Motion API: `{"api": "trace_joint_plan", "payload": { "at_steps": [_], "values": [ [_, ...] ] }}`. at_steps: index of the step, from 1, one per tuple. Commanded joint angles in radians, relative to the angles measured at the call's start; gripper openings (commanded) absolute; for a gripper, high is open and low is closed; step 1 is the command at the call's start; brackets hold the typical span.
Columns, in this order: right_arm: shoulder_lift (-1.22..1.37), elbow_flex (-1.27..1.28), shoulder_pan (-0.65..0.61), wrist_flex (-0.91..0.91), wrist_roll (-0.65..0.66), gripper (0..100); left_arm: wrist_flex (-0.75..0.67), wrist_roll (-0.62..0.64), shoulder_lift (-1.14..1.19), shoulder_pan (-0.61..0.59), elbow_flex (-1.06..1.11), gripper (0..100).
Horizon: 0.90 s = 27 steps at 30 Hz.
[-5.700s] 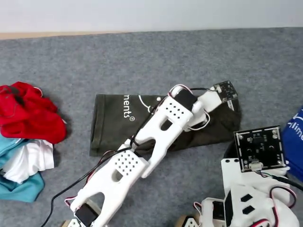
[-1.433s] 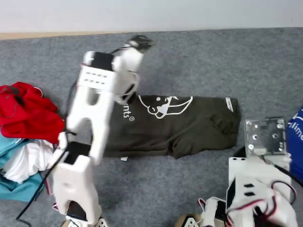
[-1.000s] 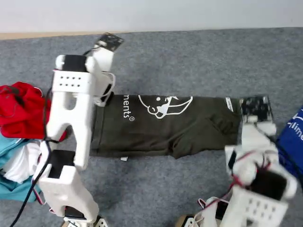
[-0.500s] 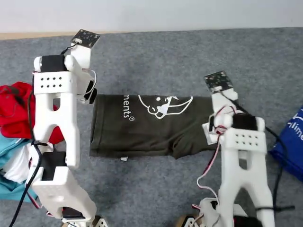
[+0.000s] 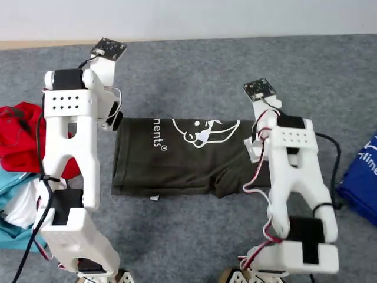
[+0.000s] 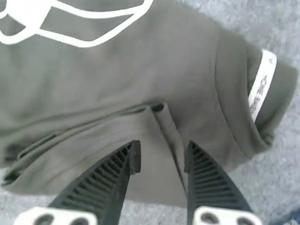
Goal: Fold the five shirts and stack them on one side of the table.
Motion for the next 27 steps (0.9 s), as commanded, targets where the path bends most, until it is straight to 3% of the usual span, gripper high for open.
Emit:
{"api": "trace_joint_plan", "payload": {
  "at_steps": [1,14,23,27],
  "values": [
    [0.056,-0.112,-0.007,-0.012,0.005,16.9,0.023,0.012,-0.051,0.009,0.028,10],
    [0.329,-0.331,-0.012,0.091,0.005,16.8,-0.018,0.011,-0.048,0.003,0.068,10],
    [0.424,-0.466,-0.008,0.176,0.008,2.1,-0.055,0.011,-0.046,0.003,0.081,10],
    [0.424,-0.476,-0.005,0.176,0.009,1.0,-0.068,0.009,-0.046,0.002,0.094,10]
  ]
}}
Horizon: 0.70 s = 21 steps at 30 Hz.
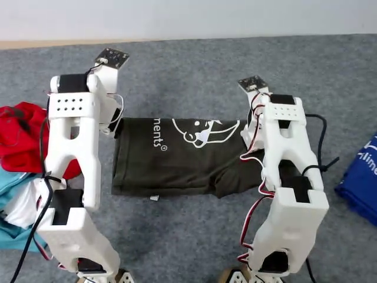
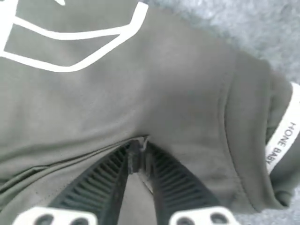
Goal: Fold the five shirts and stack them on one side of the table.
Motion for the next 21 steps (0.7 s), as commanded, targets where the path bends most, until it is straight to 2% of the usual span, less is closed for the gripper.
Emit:
{"api": "trace_joint_plan", "payload": {
  "at_steps": [1,6,13,16,21],
  "values": [
    [-0.010,-0.052,0.001,0.010,0.009,1.0,-0.017,0.009,-0.046,0.002,-0.004,10],
    [-0.010,-0.060,0.022,0.008,0.011,1.0,-0.017,0.006,-0.046,0.005,-0.004,10],
    [-0.002,-0.138,0.120,0.008,0.028,1.0,-0.018,0.005,-0.046,0.002,-0.004,10],
    [-0.002,-0.141,0.134,0.008,0.084,1.0,-0.018,0.005,-0.046,0.006,-0.004,10],
    [-0.001,-0.140,0.134,-0.001,0.087,1.0,-0.032,0.005,-0.046,0.008,-0.004,10]
  ]
}}
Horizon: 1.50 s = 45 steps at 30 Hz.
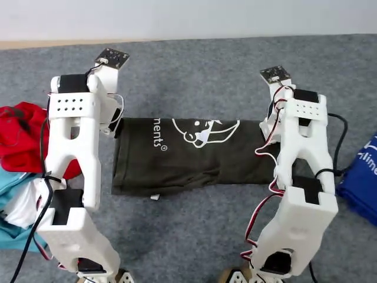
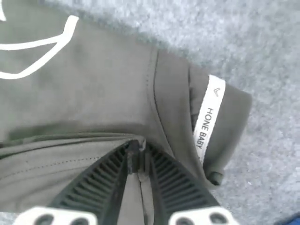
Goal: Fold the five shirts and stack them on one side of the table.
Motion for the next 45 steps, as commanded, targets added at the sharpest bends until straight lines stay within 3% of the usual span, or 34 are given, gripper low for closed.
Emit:
{"api": "trace_joint_plan", "payload": {
  "at_steps": [1,7,13,26,31,35,45],
  "values": [
    [-0.004,-0.049,0.012,-0.002,0.014,1.0,-0.023,0.005,-0.046,0.008,-0.004,10],
    [0.056,-0.054,0.018,-0.002,0.014,2.7,-0.023,0.005,-0.046,0.006,-0.004,10],
    [0.021,-0.054,0.013,0.007,0.009,14.1,-0.021,0.005,-0.046,0.003,-0.004,10],
    [-0.228,-0.054,0.004,0.077,0.009,14.5,-0.020,0.011,-0.046,0.003,-0.004,10],
    [-0.245,-0.054,-0.065,0.245,0.009,13.2,-0.021,0.011,-0.046,0.003,-0.004,10],
    [-0.242,-0.048,-0.143,0.344,0.006,0.3,-0.021,0.011,-0.046,0.005,-0.004,10],
    [-0.147,-0.048,-0.334,0.357,-0.043,0.9,-0.021,0.011,-0.046,0.002,-0.004,10]
  ]
}}
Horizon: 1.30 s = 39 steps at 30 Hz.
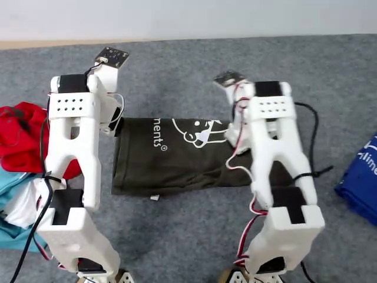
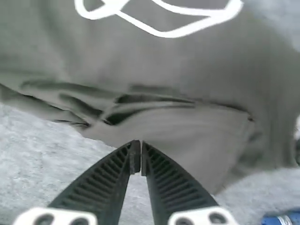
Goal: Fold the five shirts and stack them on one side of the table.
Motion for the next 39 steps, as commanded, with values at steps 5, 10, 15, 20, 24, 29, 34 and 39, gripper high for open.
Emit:
{"api": "trace_joint_plan", "payload": {
  "at_steps": [5,10,15,20,24,29,34,39],
  "values": [
    [0.124,-0.046,-0.059,0.015,-0.018,0.9,-0.012,0.011,-0.046,0.000,-0.004,10],
    [0.257,-0.049,-0.042,-0.051,-0.018,0.9,-0.012,0.011,-0.052,-0.017,-0.004,10],
    [0.275,-0.098,-0.041,-0.054,-0.018,0.9,-0.012,0.011,-0.055,-0.098,-0.025,10],
    [0.220,-0.187,-0.042,0.015,-0.017,0.9,0.015,0.012,-0.077,-0.161,-0.071,10],
    [0.159,-0.230,-0.042,0.054,-0.017,0.9,0.021,0.011,-0.153,-0.190,-0.110,10],
    [0.097,-0.258,-0.042,0.085,-0.017,0.9,0.021,0.006,-0.238,-0.221,-0.104,10],
    [0.045,-0.258,-0.073,0.113,-0.017,0.9,0.032,0.006,-0.249,-0.262,-0.104,10],
    [0.012,-0.258,-0.189,0.084,-0.017,0.9,0.044,0.009,-0.250,-0.396,-0.104,10]
  ]
}}
